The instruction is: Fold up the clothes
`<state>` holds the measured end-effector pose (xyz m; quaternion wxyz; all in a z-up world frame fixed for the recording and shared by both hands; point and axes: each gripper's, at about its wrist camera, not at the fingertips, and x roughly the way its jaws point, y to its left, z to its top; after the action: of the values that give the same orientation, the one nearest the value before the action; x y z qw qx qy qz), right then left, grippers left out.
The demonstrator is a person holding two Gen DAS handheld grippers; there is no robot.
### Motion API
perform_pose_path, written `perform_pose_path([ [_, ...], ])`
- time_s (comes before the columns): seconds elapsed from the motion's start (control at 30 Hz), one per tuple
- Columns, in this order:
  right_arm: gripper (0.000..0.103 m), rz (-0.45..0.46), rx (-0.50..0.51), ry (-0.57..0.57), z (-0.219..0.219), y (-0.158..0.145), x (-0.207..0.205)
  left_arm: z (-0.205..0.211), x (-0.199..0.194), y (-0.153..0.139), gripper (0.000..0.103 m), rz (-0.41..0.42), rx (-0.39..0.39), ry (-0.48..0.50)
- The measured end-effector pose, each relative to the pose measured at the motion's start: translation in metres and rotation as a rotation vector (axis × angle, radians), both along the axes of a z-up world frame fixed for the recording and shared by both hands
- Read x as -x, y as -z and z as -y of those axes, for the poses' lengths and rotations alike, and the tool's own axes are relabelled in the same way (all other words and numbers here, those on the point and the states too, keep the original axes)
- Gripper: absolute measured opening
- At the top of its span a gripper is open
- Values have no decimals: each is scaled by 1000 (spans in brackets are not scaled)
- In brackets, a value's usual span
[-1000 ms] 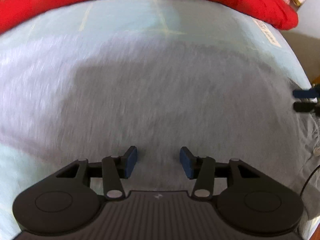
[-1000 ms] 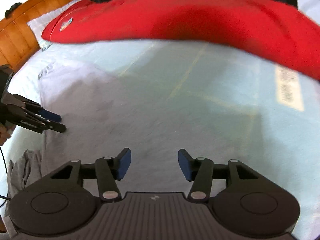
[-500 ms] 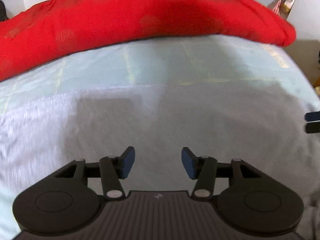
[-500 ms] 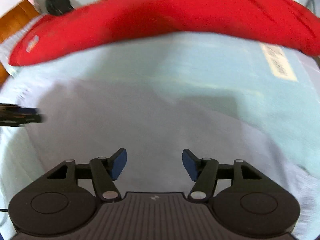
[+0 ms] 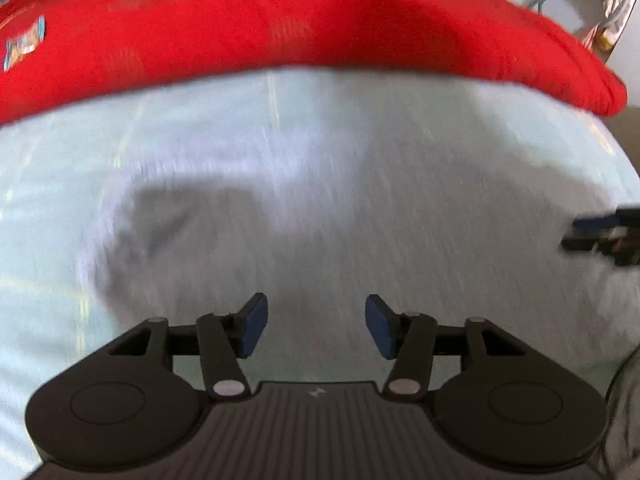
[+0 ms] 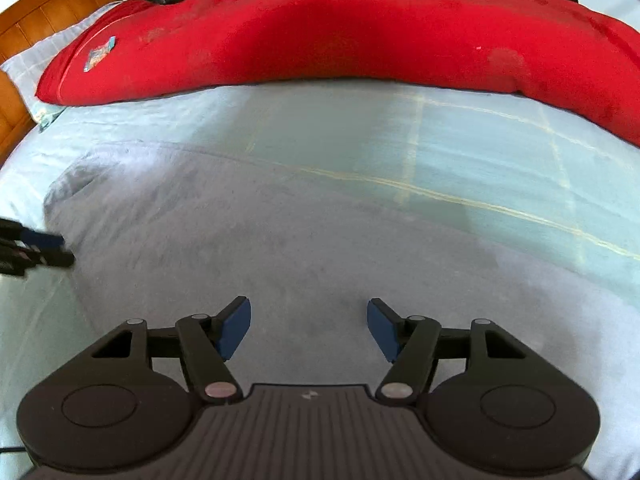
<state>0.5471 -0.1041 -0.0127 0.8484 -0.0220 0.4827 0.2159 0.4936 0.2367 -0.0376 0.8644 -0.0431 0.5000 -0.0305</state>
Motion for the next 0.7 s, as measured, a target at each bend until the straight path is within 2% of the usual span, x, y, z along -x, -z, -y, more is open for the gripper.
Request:
perform_pose_path([
  [0.03,74,-5,6,3,-6,4,0,-4,-7,4,56,-1,5,-7],
  [0.07,85,-9,11,6,-13,7,0,-11,-8,10,56,-21,7,-19],
  [0.1,91,-14,17,9,-19,11,-1,-15,-7,12,57,-33,15,-35],
  [0.13,93,-14,34,10,-23,9,1,-17,-6,13,56,-38,25,-53],
  [0.17,93,-14,54,11,-26,7,2,-19,-5,13,55,-43,34,-70],
  [0.27,92,-44,24,12,-30,-8,14,-15,-7,-4,55,13,63,-38],
  [0.33,92,-34,11,2,-37,-14,27,-9,-21,-4,57,26,69,-3],
  [0.43,92,-73,-16,-1,-51,-9,39,-1,-46,0,57,31,65,41],
  [0.5,92,-117,-27,3,-56,-1,43,-3,-61,9,58,23,28,42],
  [0.6,93,-128,-17,13,-55,7,45,-24,-70,18,60,36,-68,7],
  [0.67,94,-130,-29,19,-52,8,45,-35,-69,15,58,35,-117,-67],
  [0.7,95,-132,-31,16,-52,9,45,-39,-66,10,53,30,-124,-104],
])
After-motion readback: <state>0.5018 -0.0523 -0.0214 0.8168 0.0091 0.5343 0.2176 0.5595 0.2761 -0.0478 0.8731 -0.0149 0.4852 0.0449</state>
